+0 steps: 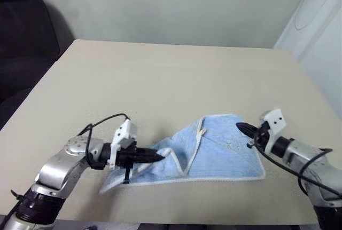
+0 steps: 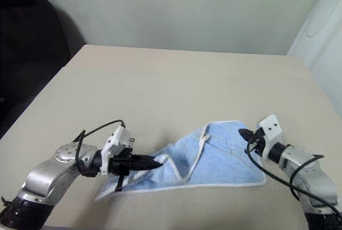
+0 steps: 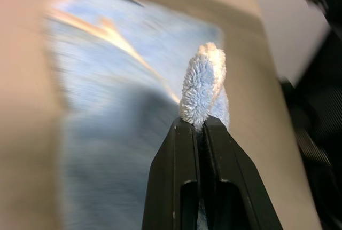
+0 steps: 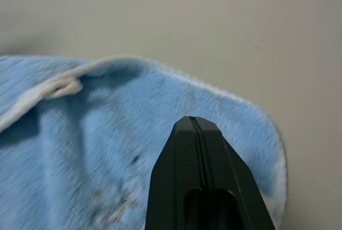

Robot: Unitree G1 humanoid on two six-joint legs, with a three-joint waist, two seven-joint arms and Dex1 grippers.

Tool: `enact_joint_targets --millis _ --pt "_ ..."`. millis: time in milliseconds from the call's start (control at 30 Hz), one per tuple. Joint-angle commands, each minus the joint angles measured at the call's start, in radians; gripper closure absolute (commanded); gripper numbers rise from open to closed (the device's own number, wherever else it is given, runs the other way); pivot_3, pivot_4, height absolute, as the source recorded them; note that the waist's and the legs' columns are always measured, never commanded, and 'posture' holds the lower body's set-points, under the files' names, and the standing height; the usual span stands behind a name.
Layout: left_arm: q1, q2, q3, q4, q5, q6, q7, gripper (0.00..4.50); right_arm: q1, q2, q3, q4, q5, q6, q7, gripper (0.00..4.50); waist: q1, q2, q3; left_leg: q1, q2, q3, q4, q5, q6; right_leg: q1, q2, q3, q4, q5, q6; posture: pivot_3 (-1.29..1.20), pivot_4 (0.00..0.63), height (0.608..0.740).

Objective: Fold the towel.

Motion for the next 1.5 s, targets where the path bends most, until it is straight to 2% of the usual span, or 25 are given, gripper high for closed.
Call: enact_joint_targets --millis 33,167,533,933,1067,1100,1200,1500 --pt "0.001 -0.031 0.077 0.011 -0.043 0.031 0.068 4.5 -0.055 0.006 0.014 0.075 -0.03 -0.049 0.012 3.63 0.002 0.0 0.0 0.0 0.0 0.0 0.0 0.0 0.0 0.0 0.0 0.0 0.0 0.0 0.0 0.0 0.15 0.74" --pt "-0.013 -0.105 0.19 0.042 -0.123 0.095 0.197 4.5 -0.142 0.015 0.05 0.229 -0.102 -0.129 0.007 2.3 0.002 -0.001 0.001 0.001 0.0 0.0 0.0 0.001 0.0 0.001 0.0 0.0 0.0 0.001 0.0 0.0 0.15 0.74" --pt "-0.053 -0.247 0.363 0.102 -0.225 0.129 0.456 4.5 -0.267 0.039 0.042 0.518 -0.151 -0.229 0.024 2.3 0.005 -0.004 0.004 0.009 0.0 0.0 -0.001 0.001 -0.001 0.007 0.0 -0.001 0.0 0.003 0.002 0.0 0.15 0.74" --pt "-0.062 -0.265 0.34 0.113 -0.189 0.107 0.477 4.5 -0.266 0.045 0.04 0.533 -0.127 -0.199 0.105 2.3 0.006 -0.007 0.007 0.013 0.0 0.0 -0.001 0.001 -0.001 0.011 0.001 -0.001 0.0 0.003 0.002 0.0 0.15 0.74" --pt "-0.068 -0.27 0.331 0.123 -0.178 0.099 0.471 4.5 -0.266 0.047 0.04 0.533 -0.131 -0.196 0.101 1.44 0.006 -0.008 0.007 0.014 0.0 0.0 -0.001 0.001 -0.002 0.011 0.001 -0.001 0.0 0.003 0.002 0.0 0.15 0.74" --pt "-0.069 -0.271 0.329 0.124 -0.176 0.098 0.47 4.5 -0.265 0.047 0.042 0.534 -0.135 -0.199 0.098 1.01 0.006 -0.008 0.007 0.014 0.0 0.0 -0.001 0.001 -0.002 0.011 0.001 -0.001 0.0 0.003 0.002 0.0 0.15 0.74" --pt "-0.072 -0.273 0.325 0.123 -0.173 0.096 0.47 4.5 -0.257 0.047 0.044 0.526 -0.138 -0.196 0.101 0.1 0.007 -0.01 0.009 0.014 0.0 0.0 -0.001 0.001 -0.002 0.012 0.001 -0.001 0.0 0.003 0.002 0.0 0.15 0.74" --pt "-0.072 -0.271 0.318 0.132 -0.159 0.086 0.461 4.5 -0.206 0.023 0.063 0.479 -0.145 -0.155 0.131 0.1 0.009 -0.012 0.01 0.014 0.0 0.0 -0.001 0.0 -0.003 0.012 0.001 -0.001 0.0 0.003 0.002 0.0 0.15 0.74"
